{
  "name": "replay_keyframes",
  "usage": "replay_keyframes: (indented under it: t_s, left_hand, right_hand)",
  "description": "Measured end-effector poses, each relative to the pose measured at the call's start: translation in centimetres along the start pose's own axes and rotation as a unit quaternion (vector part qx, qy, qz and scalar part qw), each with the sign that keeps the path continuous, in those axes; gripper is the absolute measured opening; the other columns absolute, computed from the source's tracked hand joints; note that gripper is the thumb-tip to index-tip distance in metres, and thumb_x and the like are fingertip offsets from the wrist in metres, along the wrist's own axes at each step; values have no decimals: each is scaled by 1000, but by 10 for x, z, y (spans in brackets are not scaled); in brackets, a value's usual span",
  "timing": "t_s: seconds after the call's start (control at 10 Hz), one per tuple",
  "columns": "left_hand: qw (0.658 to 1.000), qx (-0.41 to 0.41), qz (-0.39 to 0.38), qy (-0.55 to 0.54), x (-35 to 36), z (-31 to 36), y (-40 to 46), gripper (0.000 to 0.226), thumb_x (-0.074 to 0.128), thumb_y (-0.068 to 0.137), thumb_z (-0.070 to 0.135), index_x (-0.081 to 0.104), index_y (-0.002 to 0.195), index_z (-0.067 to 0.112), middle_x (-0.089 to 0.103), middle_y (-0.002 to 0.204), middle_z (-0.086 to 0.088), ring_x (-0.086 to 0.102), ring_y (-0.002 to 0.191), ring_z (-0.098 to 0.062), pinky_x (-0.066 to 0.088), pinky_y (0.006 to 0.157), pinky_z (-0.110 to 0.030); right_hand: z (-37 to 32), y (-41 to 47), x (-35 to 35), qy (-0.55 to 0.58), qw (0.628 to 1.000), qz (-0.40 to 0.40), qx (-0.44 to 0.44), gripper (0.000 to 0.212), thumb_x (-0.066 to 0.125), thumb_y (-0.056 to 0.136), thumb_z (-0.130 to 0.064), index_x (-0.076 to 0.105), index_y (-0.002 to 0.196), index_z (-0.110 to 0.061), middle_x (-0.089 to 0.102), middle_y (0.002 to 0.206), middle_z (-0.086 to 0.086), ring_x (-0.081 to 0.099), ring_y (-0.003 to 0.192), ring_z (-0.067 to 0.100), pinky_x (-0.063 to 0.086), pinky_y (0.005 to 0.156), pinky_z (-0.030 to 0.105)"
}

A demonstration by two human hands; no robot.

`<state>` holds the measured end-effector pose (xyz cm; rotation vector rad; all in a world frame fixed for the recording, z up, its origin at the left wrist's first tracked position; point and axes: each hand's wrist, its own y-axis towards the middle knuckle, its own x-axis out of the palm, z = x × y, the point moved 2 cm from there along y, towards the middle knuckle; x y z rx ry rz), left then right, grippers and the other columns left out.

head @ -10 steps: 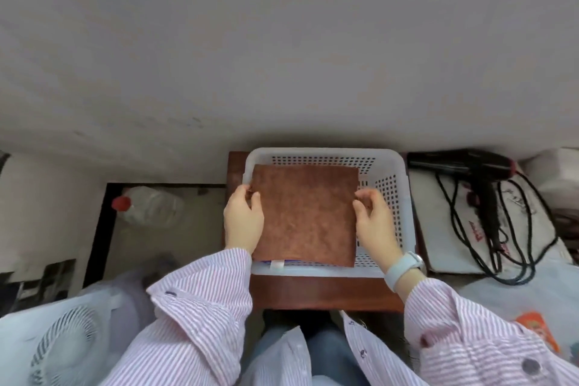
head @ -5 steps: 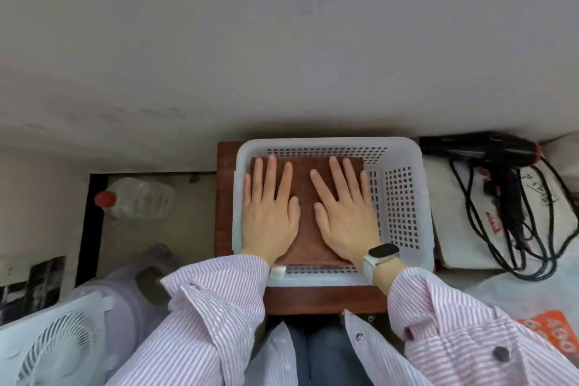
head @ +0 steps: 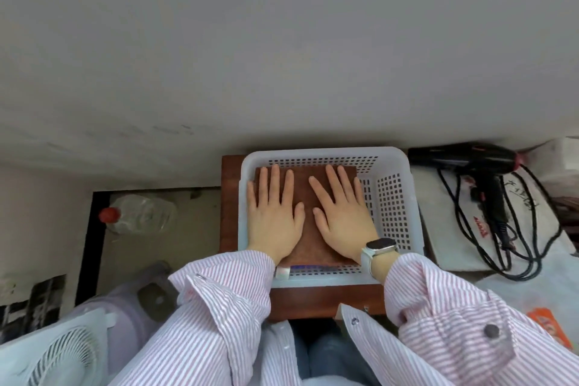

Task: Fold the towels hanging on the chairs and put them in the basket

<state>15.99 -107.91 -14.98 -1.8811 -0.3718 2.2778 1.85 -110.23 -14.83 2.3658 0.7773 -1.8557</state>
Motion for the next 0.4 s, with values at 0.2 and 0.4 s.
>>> replay_keyframes:
  t_s: [0.2, 0.4]
  left_hand:
    - [998, 33, 37, -32, -68, 2, -3, 48, 41, 92, 30, 39, 137, 13, 35, 147, -8, 25, 138, -23, 13, 113, -44]
    - [940, 130, 306, -73, -204, 13, 13, 33, 42, 78, 29, 67, 89, 11, 68, 87, -4, 64, 78, -27, 52, 65, -33]
  right_hand:
    - [-24, -1, -73, 2, 997, 76, 20, 41, 34, 77, -25, 68, 96, -14, 69, 99, 8, 65, 97, 30, 51, 83, 43]
    - [-49, 15, -195, 157, 985, 68, -11, 25, 40, 93, -19, 60, 106, -13, 67, 108, 9, 59, 104, 29, 47, 87, 39]
